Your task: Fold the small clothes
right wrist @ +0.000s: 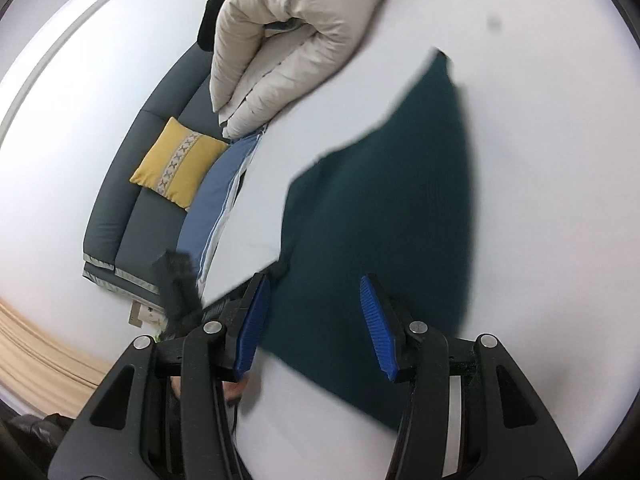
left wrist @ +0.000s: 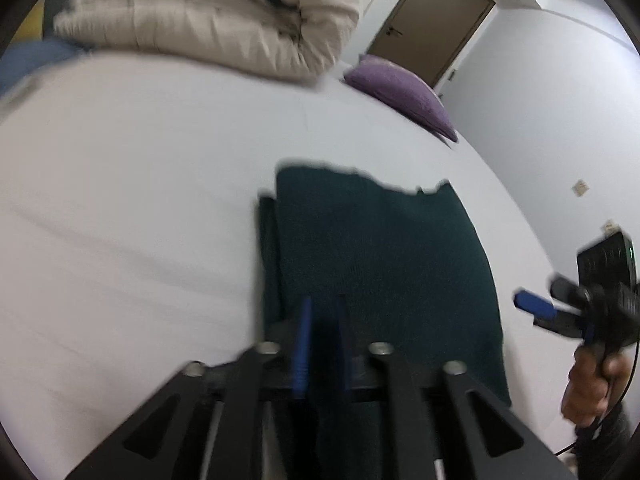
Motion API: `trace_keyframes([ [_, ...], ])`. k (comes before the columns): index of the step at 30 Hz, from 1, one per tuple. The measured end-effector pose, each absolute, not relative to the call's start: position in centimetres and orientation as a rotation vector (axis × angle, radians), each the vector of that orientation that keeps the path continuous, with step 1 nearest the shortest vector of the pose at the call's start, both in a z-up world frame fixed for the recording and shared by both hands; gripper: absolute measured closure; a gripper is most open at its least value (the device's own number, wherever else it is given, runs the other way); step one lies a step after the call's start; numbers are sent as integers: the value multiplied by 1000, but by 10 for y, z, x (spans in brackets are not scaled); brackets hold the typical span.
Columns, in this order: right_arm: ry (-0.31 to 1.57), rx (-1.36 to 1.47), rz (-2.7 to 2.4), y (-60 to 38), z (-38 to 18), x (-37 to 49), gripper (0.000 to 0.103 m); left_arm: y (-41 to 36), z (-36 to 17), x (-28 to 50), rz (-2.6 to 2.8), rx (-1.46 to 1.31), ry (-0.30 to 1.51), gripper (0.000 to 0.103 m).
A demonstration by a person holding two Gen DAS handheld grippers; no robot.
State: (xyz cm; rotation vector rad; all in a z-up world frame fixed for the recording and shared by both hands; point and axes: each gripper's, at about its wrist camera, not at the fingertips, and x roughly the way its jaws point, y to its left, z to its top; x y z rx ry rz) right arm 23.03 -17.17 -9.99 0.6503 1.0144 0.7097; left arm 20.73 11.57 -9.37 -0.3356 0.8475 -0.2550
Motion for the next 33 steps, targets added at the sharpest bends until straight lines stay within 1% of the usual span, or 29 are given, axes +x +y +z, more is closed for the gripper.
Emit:
trace_keyframes([
  [1, 1024, 655, 713, -169, -100, 243, 56, 114, -85, 209, -243, -326, 823, 65],
  [2, 1035, 663, 712, -166, -102, 256, 56, 109, -76, 214, -236, -319, 801, 63],
  [4, 1061, 670, 702, -153, -108, 288, 56, 96, -62, 234, -243, -306, 782, 63],
  [6, 1079, 678, 673, -144, -115, 312, 58, 75, -60, 262, -272, -258, 795, 56],
  [9, 1078, 776, 630, -151, -128, 341, 58, 62, -88, 300, -263, -234, 891, 56],
  [11, 1075, 807, 602, -157, -135, 353, 58, 68, -107, 310, -254, -257, 930, 60],
  [16, 1072, 893, 549, -189, -158, 379, 58, 85, -121, 305, -326, -334, 892, 61],
  [19, 1036, 981, 517, -207, -175, 388, 60, 88, -126, 308, -344, -349, 895, 61],
  [21, 1022, 1017, 517, -215, -182, 390, 66, 90, -129, 309, -355, -352, 888, 61],
  [22, 1010, 1017, 500, -220, -182, 389, 66, 92, -130, 309, -363, -367, 885, 61],
  [23, 999, 1009, 481, -224, -180, 385, 63, 96, -130, 311, -373, -389, 882, 61],
  [25, 975, 978, 439, -235, -168, 370, 63, 106, -130, 308, -396, -454, 872, 61],
  [26, 971, 960, 429, -238, -161, 363, 60, 111, -129, 306, -399, -483, 868, 61],
  [28, 946, 917, 469, -239, -141, 337, 60, 116, -120, 295, -365, -494, 856, 61],
  [29, 937, 901, 515, -235, -133, 325, 60, 116, -113, 288, -347, -477, 840, 57],
  [30, 932, 888, 567, -230, -125, 312, 60, 116, -107, 280, -334, -454, 818, 51],
  [31, 929, 877, 629, -223, -119, 298, 59, 115, -105, 275, -325, -441, 810, 47],
  [32, 933, 862, 691, -213, -117, 284, 51, 113, -108, 274, -318, -427, 822, 44],
  [33, 948, 846, 730, -205, -118, 273, 42, 113, -114, 275, -316, -419, 847, 45],
])
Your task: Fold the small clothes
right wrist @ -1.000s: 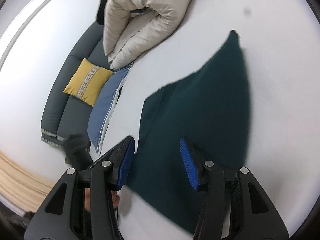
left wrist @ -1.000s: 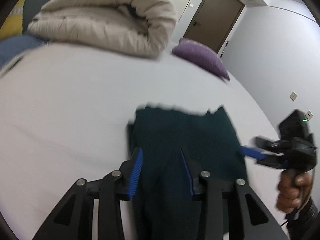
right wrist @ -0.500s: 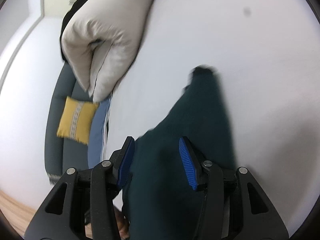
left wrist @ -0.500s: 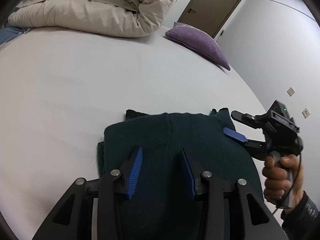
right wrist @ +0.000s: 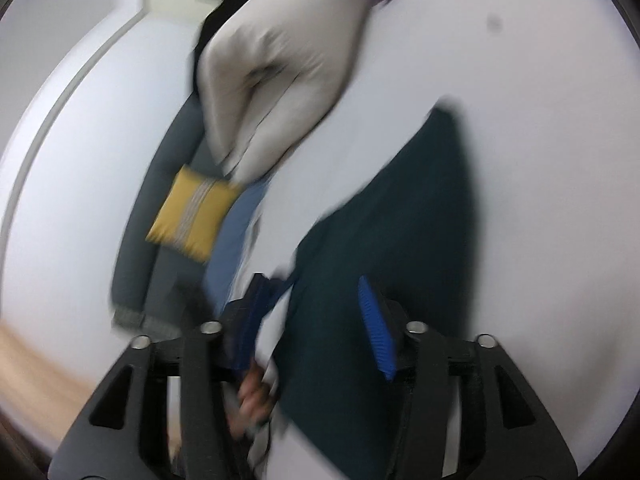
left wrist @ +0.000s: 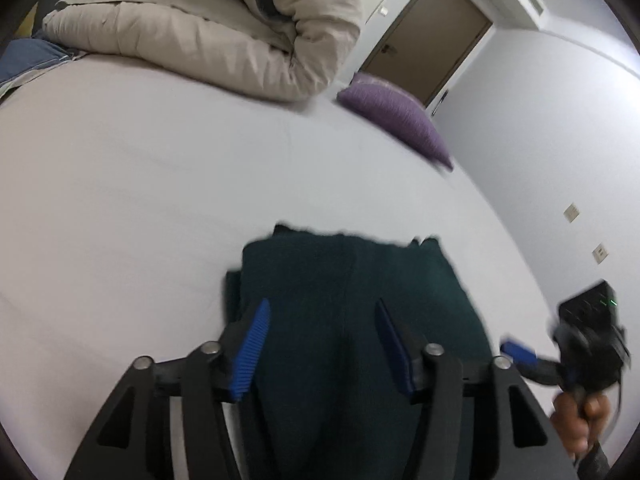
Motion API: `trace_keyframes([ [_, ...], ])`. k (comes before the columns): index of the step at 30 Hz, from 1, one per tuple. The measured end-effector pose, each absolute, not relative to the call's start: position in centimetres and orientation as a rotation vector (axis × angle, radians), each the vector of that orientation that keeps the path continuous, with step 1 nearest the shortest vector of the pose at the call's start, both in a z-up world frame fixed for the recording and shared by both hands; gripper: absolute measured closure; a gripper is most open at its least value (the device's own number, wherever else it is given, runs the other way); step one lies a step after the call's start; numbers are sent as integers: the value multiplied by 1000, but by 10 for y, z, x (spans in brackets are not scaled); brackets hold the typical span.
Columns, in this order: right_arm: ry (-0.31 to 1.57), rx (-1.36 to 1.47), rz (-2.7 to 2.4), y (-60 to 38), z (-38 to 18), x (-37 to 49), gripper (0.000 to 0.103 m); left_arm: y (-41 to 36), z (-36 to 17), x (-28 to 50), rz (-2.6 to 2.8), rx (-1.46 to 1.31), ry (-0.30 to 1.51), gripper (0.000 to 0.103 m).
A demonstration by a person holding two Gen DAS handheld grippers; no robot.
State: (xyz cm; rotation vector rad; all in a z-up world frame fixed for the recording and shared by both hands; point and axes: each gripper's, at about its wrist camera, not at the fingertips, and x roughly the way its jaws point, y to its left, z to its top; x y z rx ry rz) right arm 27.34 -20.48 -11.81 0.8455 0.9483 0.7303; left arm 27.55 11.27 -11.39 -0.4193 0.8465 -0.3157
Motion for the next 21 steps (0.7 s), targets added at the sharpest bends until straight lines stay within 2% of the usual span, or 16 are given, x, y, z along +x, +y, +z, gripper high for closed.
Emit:
trace_keyframes([
  [3, 1003, 773, 735, -186, -138, 258, 42, 120, -123, 277, -322, -459, 875, 49],
  [5, 993, 840, 712, -194, -139, 258, 42, 129, -114, 270, -307, -489, 867, 47],
  [7, 963, 852, 671, -206, -125, 251, 40, 139, -98, 256, -296, -478, 825, 42],
  [8, 942, 834, 660, -210, -119, 247, 38, 144, -92, 248, -288, -464, 813, 36],
  [9, 927, 818, 639, -215, -113, 242, 31, 152, -89, 240, -279, -470, 814, 29],
  [11, 938, 815, 584, -229, -112, 233, 23, 165, -94, 232, -277, -512, 842, 27],
  [21, 1109, 868, 551, -222, -166, 229, 26, 175, -146, 233, -377, -730, 1044, 28],
])
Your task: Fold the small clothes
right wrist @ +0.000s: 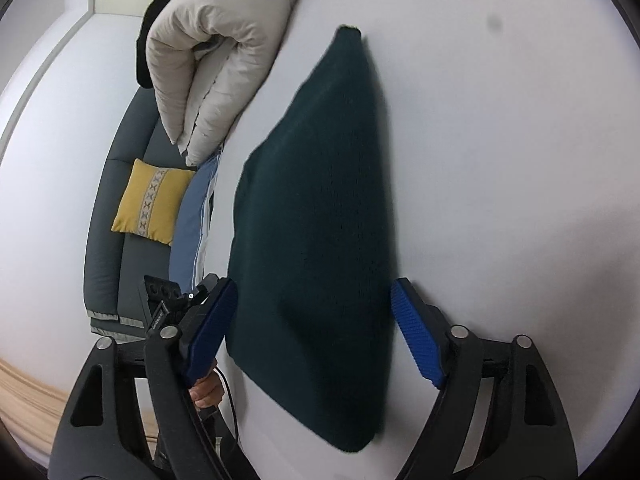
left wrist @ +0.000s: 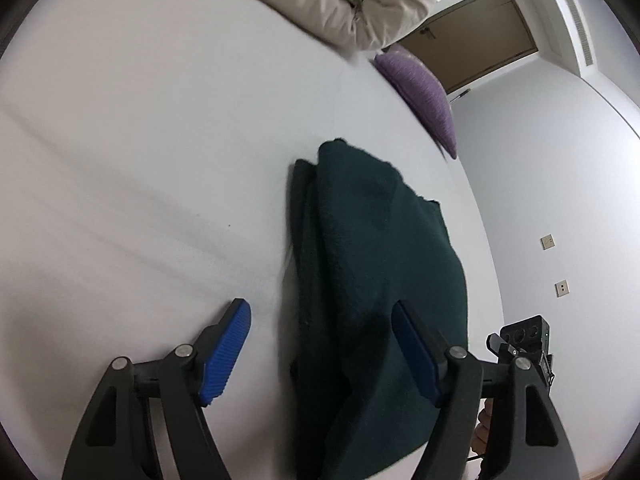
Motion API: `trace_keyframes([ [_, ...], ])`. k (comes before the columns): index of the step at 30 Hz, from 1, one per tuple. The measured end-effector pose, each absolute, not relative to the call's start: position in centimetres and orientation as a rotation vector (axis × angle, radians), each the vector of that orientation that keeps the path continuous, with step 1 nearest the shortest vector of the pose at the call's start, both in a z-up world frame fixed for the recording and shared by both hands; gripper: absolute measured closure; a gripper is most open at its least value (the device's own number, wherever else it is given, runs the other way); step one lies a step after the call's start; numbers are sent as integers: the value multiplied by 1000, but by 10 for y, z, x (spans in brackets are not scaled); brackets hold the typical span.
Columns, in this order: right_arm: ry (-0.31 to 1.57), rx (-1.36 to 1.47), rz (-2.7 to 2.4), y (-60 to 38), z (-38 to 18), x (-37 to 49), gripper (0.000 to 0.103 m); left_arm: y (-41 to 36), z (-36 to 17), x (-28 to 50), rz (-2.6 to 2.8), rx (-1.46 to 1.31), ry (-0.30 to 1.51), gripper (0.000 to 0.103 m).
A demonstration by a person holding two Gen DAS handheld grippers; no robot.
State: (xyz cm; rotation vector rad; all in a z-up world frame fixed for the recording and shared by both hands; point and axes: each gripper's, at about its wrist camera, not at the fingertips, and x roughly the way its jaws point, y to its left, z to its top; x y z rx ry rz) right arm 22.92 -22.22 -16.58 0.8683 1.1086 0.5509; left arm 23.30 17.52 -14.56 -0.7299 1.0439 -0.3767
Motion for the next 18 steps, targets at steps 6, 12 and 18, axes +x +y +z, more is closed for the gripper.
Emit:
trace_keyframes([
  [6, 1129, 869, 579, -220, -176, 231, 32, 173, -155, 254, -421, -795, 1100, 30],
  [12, 1159, 903, 568, -218, -191, 251, 49, 160, -157, 274, -429, -793, 1160, 35],
  [18, 1153, 847, 547, -200, -193, 260, 57, 147, -160, 276, -429, -773, 1164, 70],
])
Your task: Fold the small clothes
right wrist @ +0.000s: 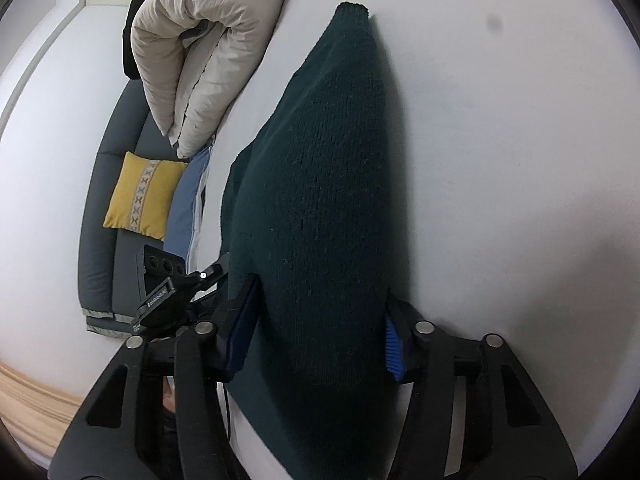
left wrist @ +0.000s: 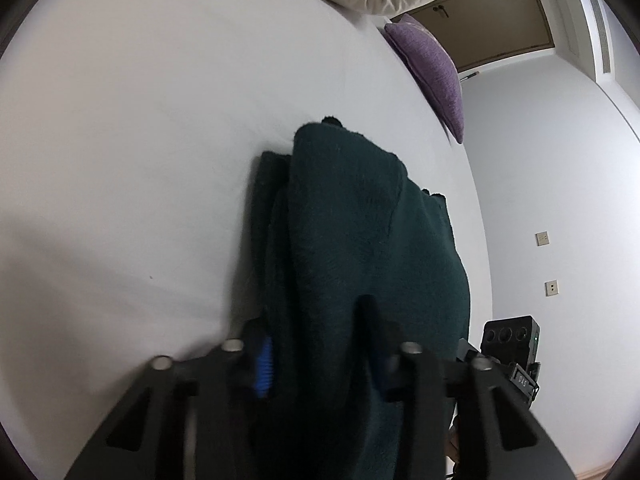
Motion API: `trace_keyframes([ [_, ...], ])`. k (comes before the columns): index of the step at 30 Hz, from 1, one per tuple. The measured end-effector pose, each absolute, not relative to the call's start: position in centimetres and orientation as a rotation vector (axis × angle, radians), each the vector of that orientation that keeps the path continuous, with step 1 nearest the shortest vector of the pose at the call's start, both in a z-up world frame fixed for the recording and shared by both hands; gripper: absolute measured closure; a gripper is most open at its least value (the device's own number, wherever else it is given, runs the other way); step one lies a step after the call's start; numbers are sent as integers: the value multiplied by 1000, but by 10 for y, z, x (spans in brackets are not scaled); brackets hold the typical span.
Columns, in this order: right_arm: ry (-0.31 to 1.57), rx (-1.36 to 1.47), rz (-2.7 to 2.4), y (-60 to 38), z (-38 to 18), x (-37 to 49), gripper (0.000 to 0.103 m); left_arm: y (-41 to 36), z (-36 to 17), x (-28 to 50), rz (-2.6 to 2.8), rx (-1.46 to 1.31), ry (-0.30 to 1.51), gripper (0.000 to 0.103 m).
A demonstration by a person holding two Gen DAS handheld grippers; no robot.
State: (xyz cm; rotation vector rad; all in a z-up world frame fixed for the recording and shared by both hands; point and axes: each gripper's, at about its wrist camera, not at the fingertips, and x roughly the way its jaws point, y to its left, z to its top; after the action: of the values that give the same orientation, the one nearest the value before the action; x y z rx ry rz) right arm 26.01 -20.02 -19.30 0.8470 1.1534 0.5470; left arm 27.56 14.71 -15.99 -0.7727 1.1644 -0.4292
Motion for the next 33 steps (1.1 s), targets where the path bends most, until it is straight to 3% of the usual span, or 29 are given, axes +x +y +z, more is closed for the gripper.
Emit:
trace_keyframes([
  [5, 1124, 785, 514, -195, -175, 247, 64, 138, -136, 258, -414, -694, 1126, 78],
  [20, 1032, 624, 562, -182, -77, 85, 67, 106, -67, 101, -507, -532, 1063, 78],
  [26, 1030, 649, 548, -189, -92, 9, 67, 95, -84, 54, -537, -507, 1097, 78],
  [33, 1074, 770, 495, -214, -162, -15, 67, 103, -142, 50, -506, -600, 1159, 73],
])
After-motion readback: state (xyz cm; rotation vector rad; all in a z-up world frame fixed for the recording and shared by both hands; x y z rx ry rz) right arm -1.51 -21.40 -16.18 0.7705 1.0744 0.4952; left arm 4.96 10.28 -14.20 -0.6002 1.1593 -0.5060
